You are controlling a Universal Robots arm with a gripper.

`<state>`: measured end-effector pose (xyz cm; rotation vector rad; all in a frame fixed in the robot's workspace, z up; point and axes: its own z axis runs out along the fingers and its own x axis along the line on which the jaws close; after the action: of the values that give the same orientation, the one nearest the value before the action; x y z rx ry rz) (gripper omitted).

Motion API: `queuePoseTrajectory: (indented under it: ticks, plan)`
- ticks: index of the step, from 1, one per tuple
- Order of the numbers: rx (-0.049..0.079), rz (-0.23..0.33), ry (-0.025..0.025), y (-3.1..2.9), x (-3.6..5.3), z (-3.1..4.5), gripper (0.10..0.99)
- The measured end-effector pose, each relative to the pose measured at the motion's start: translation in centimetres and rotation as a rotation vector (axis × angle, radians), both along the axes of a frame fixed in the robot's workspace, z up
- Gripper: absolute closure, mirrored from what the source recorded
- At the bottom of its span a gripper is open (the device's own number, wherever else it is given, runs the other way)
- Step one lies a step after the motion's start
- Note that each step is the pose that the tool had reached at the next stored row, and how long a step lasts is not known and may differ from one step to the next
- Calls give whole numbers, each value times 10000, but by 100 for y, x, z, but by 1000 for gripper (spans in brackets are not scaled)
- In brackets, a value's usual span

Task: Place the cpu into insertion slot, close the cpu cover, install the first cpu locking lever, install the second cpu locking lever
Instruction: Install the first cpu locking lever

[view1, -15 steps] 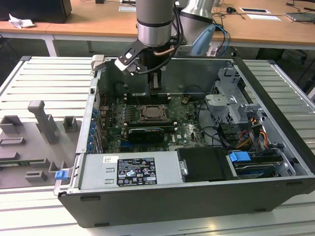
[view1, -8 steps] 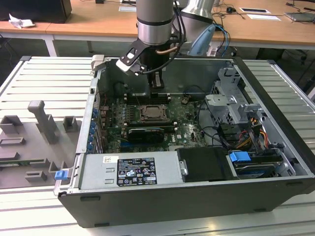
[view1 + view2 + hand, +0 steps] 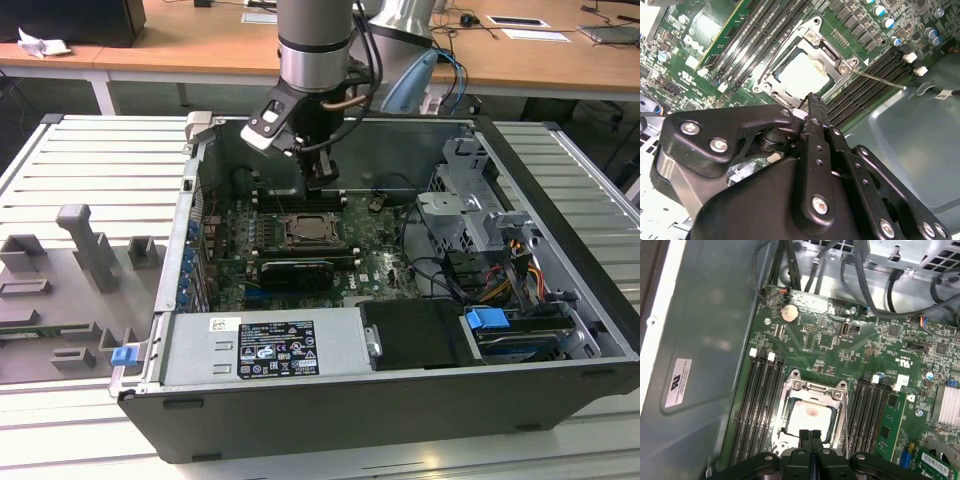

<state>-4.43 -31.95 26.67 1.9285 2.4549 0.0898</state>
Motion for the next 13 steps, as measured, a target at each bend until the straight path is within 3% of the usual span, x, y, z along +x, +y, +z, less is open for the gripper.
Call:
queuePoseTrajectory:
  ticks: [13]
  plan:
    - [1,1249,0,0,0,0,980]
